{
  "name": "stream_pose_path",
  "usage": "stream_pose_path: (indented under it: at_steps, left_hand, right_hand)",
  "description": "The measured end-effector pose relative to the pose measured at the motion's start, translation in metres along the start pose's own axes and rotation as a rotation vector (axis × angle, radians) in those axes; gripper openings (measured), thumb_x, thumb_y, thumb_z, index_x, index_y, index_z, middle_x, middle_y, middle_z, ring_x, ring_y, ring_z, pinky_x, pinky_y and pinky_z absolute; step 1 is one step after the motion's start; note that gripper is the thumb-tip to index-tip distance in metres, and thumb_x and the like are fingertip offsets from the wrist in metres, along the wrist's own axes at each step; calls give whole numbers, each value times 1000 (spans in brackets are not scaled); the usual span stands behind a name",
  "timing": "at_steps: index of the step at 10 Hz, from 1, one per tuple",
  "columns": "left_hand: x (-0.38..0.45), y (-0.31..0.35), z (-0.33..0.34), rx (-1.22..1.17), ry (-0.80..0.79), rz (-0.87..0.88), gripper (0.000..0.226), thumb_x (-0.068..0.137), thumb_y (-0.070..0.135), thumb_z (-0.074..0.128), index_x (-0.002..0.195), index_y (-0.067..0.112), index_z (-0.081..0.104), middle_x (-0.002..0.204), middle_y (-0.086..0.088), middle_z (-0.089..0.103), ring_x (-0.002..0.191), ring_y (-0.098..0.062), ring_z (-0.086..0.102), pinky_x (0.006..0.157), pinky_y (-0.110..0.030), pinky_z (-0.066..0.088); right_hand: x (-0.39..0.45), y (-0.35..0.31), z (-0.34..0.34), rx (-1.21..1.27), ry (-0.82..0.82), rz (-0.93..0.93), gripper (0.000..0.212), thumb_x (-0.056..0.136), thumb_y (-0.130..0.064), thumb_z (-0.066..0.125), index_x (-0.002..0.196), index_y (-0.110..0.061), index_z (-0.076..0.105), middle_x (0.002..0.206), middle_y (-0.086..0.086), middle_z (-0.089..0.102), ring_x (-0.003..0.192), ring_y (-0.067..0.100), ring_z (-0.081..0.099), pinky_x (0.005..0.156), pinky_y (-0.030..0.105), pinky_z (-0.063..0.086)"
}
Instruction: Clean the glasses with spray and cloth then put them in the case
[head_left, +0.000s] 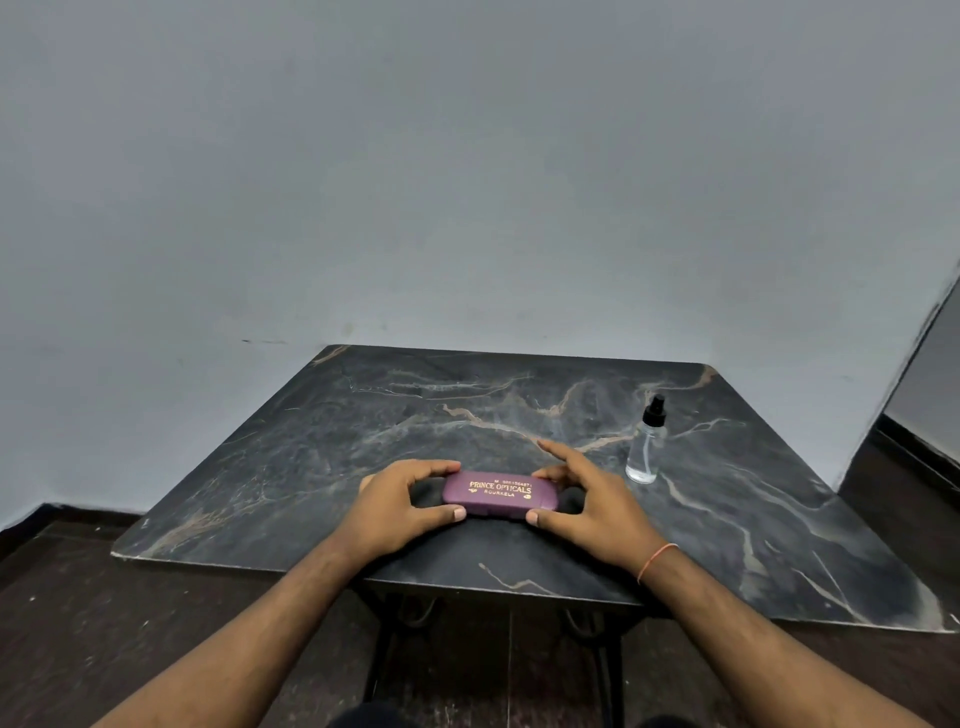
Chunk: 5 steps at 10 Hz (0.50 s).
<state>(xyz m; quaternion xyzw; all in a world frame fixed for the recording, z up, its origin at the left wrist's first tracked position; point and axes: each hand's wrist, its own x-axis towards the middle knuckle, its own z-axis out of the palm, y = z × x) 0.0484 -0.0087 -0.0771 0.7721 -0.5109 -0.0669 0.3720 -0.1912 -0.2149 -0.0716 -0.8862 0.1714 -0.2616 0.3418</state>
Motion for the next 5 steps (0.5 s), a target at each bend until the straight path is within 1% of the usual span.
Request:
stream_pose_path:
  at_steps: [1,2,3,4,5]
  left_hand:
    - [5,17,16,1,-16,6,80,68,84,74,142,52,69,141,32,70,140,4,58,128,-48,41]
    - [9,27,25,7,-31,-2,77,73,78,79,144,51,67,143,31,68,142,3,58,129,-50,40]
    - [9,30,28,15,-44,-25,70,80,68,84,146,50,66,146,31,67,143,2,57,129,-53,39]
    - [8,28,30,31,-36,-23,69,84,62,86,148,46,65,147,29,67,142,2,58,129,-49,41]
    - [9,28,32,-10,-33,-1,76,90,52,87,158,37,57,152,21,65,142,2,58,127,-43,45]
  right_hand:
    - [-15,8,-18,-19,23,33,93,76,-33,98,155,-41,49,122,-19,76,116,-10,67,100,5,45]
    - [-22,12,-25,-26,42,76,94,77,-34,97,157,-38,49,125,-17,76,115,-8,67,99,6,46]
    - [-24,12,-25,-26,56,105,94,78,-33,97,158,-36,48,128,-14,75,116,-5,69,103,11,49]
    - [-24,14,-22,-24,66,104,93,79,-31,97,159,-35,49,131,-14,74,120,-6,67,111,21,51]
    - [-23,13,-21,12,63,103,96,79,-32,96,160,-33,46,141,-8,72,126,-5,66,116,27,50]
